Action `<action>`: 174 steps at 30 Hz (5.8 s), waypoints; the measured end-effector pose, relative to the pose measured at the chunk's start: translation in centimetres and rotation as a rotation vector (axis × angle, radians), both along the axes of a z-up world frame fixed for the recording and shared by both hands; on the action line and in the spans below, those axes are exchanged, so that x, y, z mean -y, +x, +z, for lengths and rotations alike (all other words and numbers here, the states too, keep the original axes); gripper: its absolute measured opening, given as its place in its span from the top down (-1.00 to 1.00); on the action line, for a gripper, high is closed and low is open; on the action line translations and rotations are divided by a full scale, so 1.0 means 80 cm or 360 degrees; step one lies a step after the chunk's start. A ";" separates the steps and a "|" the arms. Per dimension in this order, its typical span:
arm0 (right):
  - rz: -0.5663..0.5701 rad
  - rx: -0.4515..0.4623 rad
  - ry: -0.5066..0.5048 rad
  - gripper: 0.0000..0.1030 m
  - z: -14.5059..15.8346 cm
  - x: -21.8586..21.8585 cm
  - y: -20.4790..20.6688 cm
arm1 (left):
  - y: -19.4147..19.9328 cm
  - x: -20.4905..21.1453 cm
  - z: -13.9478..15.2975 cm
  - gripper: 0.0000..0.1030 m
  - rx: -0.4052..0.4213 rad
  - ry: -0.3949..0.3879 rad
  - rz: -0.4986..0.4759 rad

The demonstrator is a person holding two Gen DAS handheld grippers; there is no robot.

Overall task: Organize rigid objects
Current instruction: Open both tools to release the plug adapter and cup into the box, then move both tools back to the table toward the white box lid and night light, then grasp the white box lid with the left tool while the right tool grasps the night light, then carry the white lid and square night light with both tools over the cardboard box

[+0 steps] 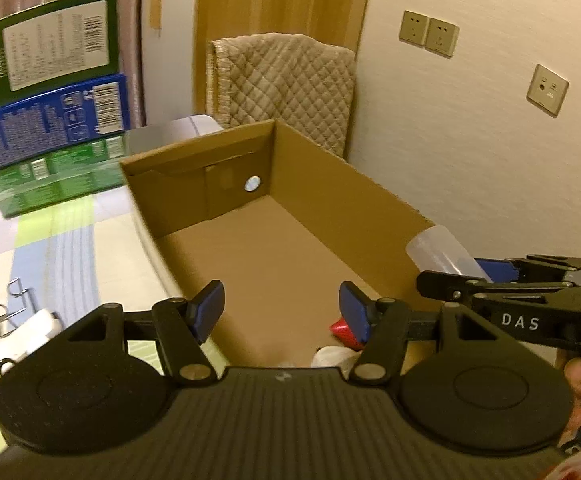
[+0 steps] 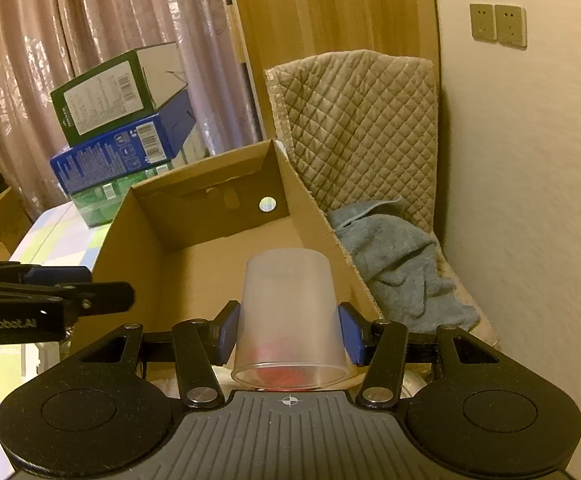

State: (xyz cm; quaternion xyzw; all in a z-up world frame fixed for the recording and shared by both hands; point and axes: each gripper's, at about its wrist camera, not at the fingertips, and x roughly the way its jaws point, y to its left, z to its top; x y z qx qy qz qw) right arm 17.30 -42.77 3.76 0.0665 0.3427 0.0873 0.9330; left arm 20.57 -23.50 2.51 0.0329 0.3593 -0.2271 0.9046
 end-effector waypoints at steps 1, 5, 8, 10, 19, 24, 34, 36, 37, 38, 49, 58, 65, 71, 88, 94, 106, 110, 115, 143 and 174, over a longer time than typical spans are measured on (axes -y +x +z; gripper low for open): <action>0.0002 0.0001 -0.0002 0.04 0.000 -0.001 0.000 | 0.000 -0.003 0.001 -0.14 0.0002 0.0000 0.0004; 0.0006 0.0005 -0.0008 0.04 0.001 -0.005 -0.002 | -0.004 -0.011 0.004 -0.14 0.0008 -0.0013 0.0018; 0.0008 0.0011 -0.0010 0.04 0.002 -0.007 -0.002 | -0.006 -0.015 0.006 -0.14 0.0017 -0.0022 0.0027; 0.0018 0.0011 -0.0009 0.04 0.003 -0.009 0.000 | -0.007 -0.018 0.006 -0.14 0.0017 -0.0028 0.0035; -0.0012 0.0128 0.0035 -0.33 0.023 -0.011 -0.015 | -0.023 -0.044 0.017 -0.14 0.0051 -0.0046 0.0079; -0.0002 0.0162 0.0066 -0.34 0.041 -0.024 -0.039 | -0.045 -0.077 0.032 -0.14 0.0081 -0.0054 0.0139; 0.0168 0.0196 0.0057 -0.35 0.070 -0.094 -0.090 | -0.114 -0.157 0.040 -0.14 0.0089 -0.0010 0.0292; 0.0197 0.0197 0.0062 -0.35 0.073 -0.111 -0.101 | -0.130 -0.176 0.039 -0.14 0.0097 0.0008 0.0331; 0.0212 0.0200 0.0064 -0.35 0.073 -0.119 -0.107 | -0.136 -0.184 0.038 -0.14 0.0098 0.0012 0.0350; 0.0227 0.0202 0.0066 -0.35 0.073 -0.128 -0.112 | -0.143 -0.195 0.038 -0.14 0.0098 0.0009 0.0375; 0.0386 0.0137 0.0100 -0.36 0.053 -0.203 -0.163 | -0.205 -0.290 0.027 -0.16 0.0094 0.0078 0.0577; 0.0450 0.0064 0.0081 -0.36 0.033 -0.229 -0.177 | -0.220 -0.314 0.021 -0.31 0.0099 0.0123 0.0555; 0.0455 0.0045 0.0053 -0.36 0.023 -0.237 -0.178 | -0.208 -0.313 0.011 -0.46 0.0094 0.0172 0.0471; 0.0441 0.0045 0.0019 -0.36 0.011 -0.245 -0.168 | -0.187 -0.313 -0.005 -0.68 0.0094 0.0188 0.0349; 0.0412 -0.0050 0.0017 -0.36 -0.062 -0.271 -0.095 | -0.080 -0.302 -0.104 -0.97 -0.0040 0.0234 0.0185; 0.0372 -0.0071 0.0025 -0.43 -0.084 -0.274 -0.070 | -0.049 -0.292 -0.129 -0.97 -0.0053 0.0232 0.0130; 0.0316 -0.0111 0.0076 -0.48 -0.102 -0.271 -0.058 | -0.017 -0.284 -0.155 -0.95 -0.0049 0.0189 0.0058; 0.0313 -0.0120 0.0068 -0.48 -0.104 -0.273 -0.058 | -0.012 -0.282 -0.157 -0.73 -0.0045 0.0193 0.0056; 0.0302 -0.0130 0.0064 -0.49 -0.106 -0.273 -0.058 | -0.015 -0.280 -0.155 -0.66 -0.0040 0.0224 0.0042; 0.0278 -0.0106 -0.0007 -0.49 -0.126 -0.418 -0.001 | -0.027 -0.409 -0.108 -0.66 -0.0003 0.0197 0.0646; 0.0519 -0.0153 -0.0222 -0.24 -0.148 -0.376 -0.016 | -0.025 -0.397 -0.111 -0.66 -0.0067 0.0053 0.0487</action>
